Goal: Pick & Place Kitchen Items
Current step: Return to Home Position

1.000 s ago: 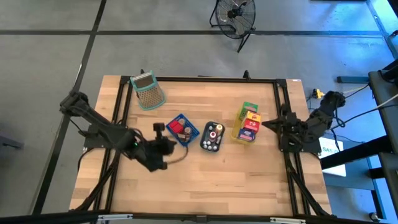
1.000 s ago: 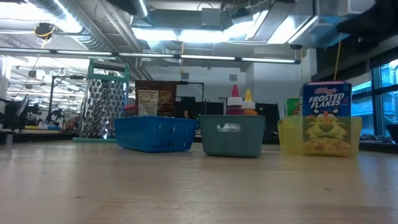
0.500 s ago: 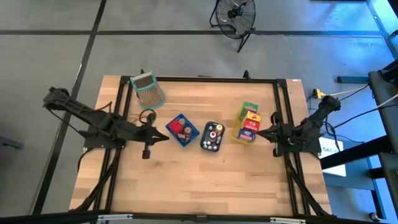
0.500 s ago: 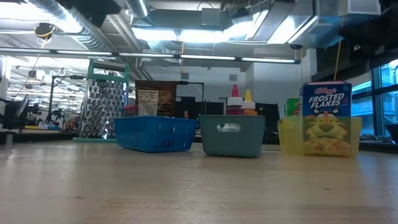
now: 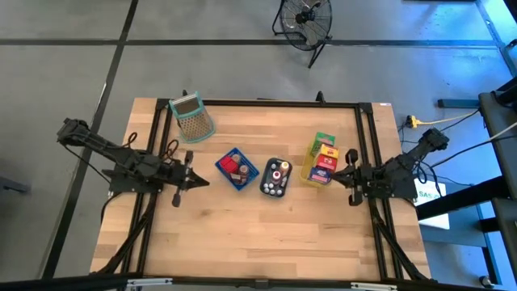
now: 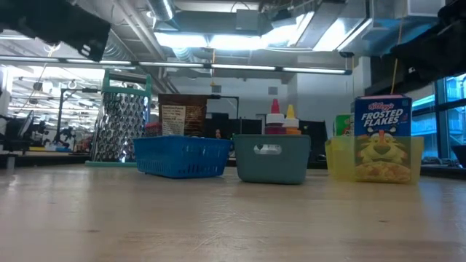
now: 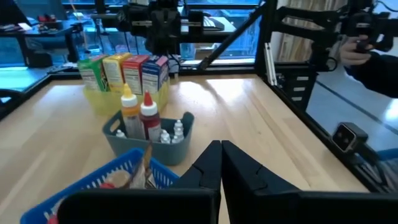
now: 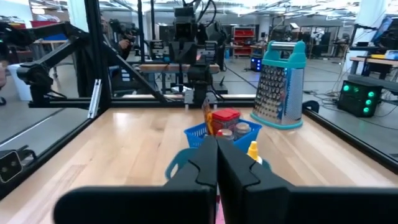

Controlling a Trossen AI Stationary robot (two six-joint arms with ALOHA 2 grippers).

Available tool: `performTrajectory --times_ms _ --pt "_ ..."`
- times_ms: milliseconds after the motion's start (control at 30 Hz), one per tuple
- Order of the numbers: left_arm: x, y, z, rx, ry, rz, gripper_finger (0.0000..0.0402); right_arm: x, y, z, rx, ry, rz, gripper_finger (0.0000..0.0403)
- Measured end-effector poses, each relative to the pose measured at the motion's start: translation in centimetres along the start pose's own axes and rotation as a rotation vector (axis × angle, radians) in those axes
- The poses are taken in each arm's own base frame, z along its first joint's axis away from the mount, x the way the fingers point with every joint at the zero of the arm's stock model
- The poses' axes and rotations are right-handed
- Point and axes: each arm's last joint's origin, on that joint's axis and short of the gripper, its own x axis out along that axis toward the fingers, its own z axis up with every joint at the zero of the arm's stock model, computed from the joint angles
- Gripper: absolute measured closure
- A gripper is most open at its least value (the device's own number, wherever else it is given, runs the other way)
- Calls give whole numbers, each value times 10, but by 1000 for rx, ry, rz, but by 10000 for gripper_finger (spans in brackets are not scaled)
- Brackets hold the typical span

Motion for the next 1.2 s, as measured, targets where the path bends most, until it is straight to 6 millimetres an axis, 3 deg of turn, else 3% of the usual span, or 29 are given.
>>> performTrajectory --times_ms 367,733,1000,1200 --pt "-15 -1 -23 86 -56 -88 399 2 -2 0 -4 -1 7 401" --pt "-21 4 -55 51 -91 -108 398 2 -2 0 0 0 7 401" --pt "-23 3 -55 66 -118 -162 398 4 -1 -3 -25 36 1 401" --pt "-22 5 -55 96 -127 -96 400 4 -5 -4 -35 47 -146 401"
